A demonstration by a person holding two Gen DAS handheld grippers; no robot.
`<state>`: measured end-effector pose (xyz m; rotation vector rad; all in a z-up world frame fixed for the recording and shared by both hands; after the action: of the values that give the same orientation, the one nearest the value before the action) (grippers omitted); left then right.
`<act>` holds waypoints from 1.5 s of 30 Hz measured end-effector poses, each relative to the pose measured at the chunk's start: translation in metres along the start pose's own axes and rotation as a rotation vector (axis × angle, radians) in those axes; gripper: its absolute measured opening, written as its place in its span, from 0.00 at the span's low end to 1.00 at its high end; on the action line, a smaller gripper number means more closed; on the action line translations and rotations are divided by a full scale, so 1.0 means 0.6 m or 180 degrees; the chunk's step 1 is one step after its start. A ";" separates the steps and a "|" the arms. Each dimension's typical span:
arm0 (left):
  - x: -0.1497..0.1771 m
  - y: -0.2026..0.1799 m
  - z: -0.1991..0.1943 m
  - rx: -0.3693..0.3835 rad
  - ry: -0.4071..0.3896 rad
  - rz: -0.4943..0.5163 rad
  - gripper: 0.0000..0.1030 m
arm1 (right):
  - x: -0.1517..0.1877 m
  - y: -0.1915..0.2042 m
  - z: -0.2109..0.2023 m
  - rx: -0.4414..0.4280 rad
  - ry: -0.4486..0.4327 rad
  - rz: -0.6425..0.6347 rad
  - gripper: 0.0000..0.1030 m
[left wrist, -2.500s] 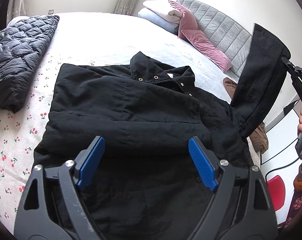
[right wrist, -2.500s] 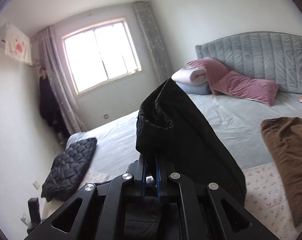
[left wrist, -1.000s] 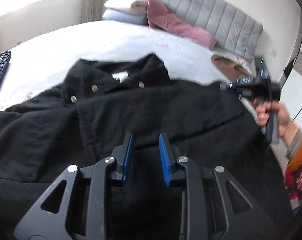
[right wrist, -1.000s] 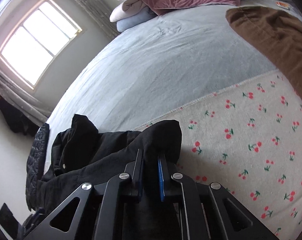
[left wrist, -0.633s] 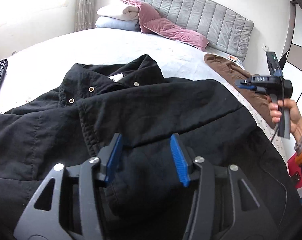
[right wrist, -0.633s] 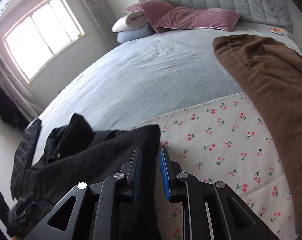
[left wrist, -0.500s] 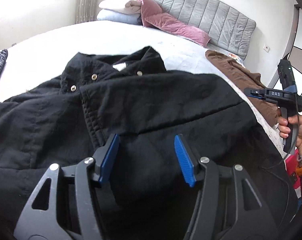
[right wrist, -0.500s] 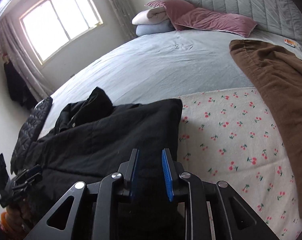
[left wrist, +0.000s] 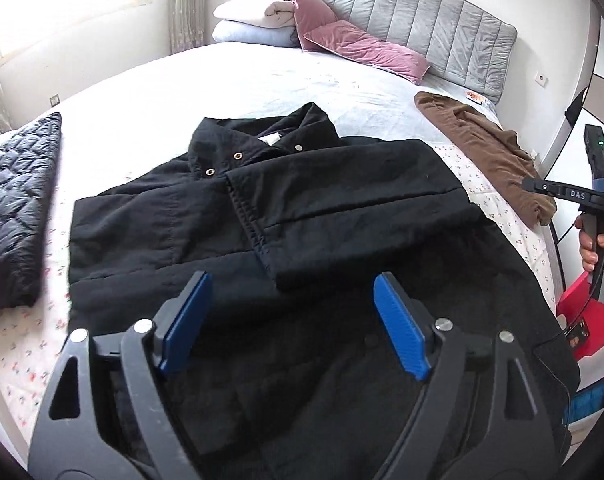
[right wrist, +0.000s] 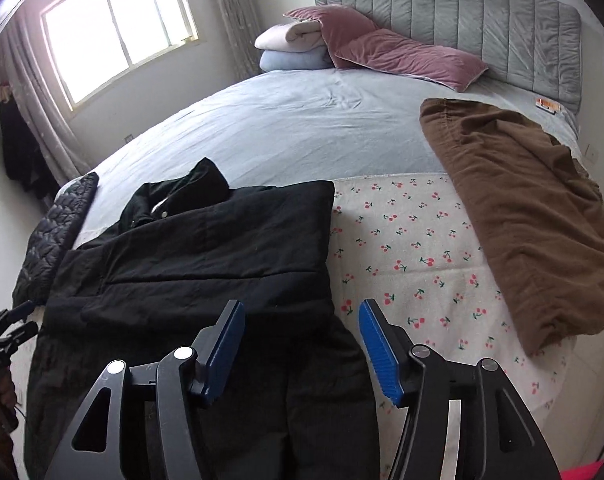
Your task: Fold large clothes
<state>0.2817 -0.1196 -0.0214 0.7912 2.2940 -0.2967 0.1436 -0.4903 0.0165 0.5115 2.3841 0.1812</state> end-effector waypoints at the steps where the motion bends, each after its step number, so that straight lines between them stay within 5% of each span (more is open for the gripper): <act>1: 0.007 0.002 -0.023 -0.0031 0.0020 -0.0023 0.82 | 0.011 0.007 -0.027 -0.0019 -0.0021 -0.0034 0.64; 11: 0.136 0.018 -0.200 -0.0035 0.0079 -0.0299 0.93 | 0.185 0.074 -0.205 -0.0053 -0.0052 -0.0140 0.77; 17: 0.243 0.018 -0.258 -0.0063 0.0092 -0.0398 0.93 | 0.317 0.078 -0.230 -0.0298 0.0050 -0.0028 0.78; 24: 0.344 0.037 -0.276 -0.0158 0.0190 -0.0694 0.93 | 0.418 0.054 -0.222 -0.0177 0.0240 -0.0121 0.78; 32: 0.429 0.059 -0.272 0.0174 0.0358 -0.1188 0.93 | 0.455 -0.033 -0.220 -0.0243 0.0435 0.0260 0.78; 41: 0.474 0.078 -0.262 0.0523 0.0456 -0.1410 0.93 | 0.446 -0.139 -0.239 -0.0714 0.0361 0.1011 0.78; 45: 0.491 0.093 -0.242 0.0665 0.0504 -0.1561 0.93 | 0.445 -0.173 -0.217 -0.0605 0.0382 0.1262 0.78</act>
<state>0.0669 0.1188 -0.1114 0.3443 2.6177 -0.7250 -0.1581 -0.4756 -0.0717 0.8980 2.3240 0.6237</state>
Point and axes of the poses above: each gripper's, at about its wrist camera, not at the fingertips, and z roughly the way its jaws point, y to its left, x to its underside, the point moved 4 cm from there along z, roughly the way its jaws point, and after that the axes turned 8 degrees about z, right-handed, at the moved point
